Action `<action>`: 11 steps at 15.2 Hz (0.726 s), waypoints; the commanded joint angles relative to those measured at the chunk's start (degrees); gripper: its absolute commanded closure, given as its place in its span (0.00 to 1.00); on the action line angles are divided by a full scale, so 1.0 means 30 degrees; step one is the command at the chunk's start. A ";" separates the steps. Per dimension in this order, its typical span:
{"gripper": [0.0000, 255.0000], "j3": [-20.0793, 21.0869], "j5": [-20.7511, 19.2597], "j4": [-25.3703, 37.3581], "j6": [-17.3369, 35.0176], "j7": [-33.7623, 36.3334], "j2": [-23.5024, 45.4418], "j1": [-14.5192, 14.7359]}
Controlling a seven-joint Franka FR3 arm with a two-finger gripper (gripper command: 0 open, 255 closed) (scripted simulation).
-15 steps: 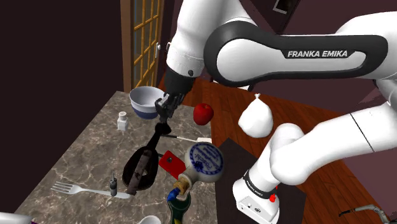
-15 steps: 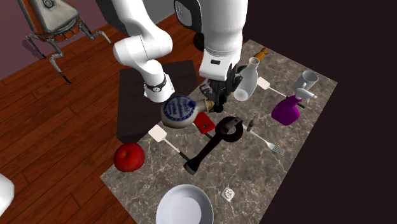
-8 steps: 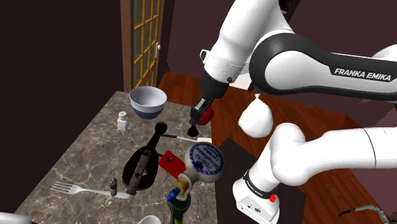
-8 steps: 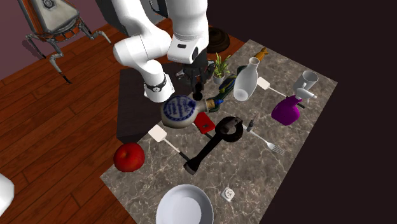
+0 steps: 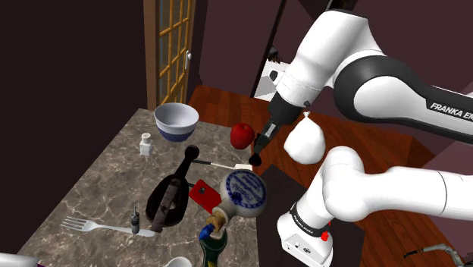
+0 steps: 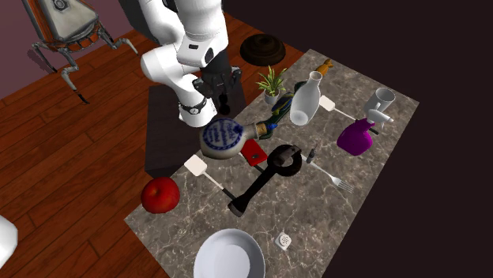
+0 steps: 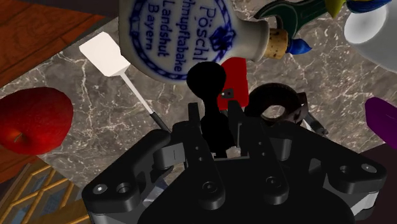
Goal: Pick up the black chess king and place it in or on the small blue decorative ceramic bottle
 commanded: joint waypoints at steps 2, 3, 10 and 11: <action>1.00 0.0060 0.0093 -0.0899 0.0574 -0.0060 -0.0313 0.0075; 1.00 0.0103 0.0140 -0.1175 0.0796 -0.0065 -0.0367 0.0105; 1.00 0.0437 0.0508 -0.3049 0.2420 -0.0095 -0.0605 0.0338; 1.00 0.0489 0.0566 -0.3308 0.2666 -0.0098 -0.0617 0.0376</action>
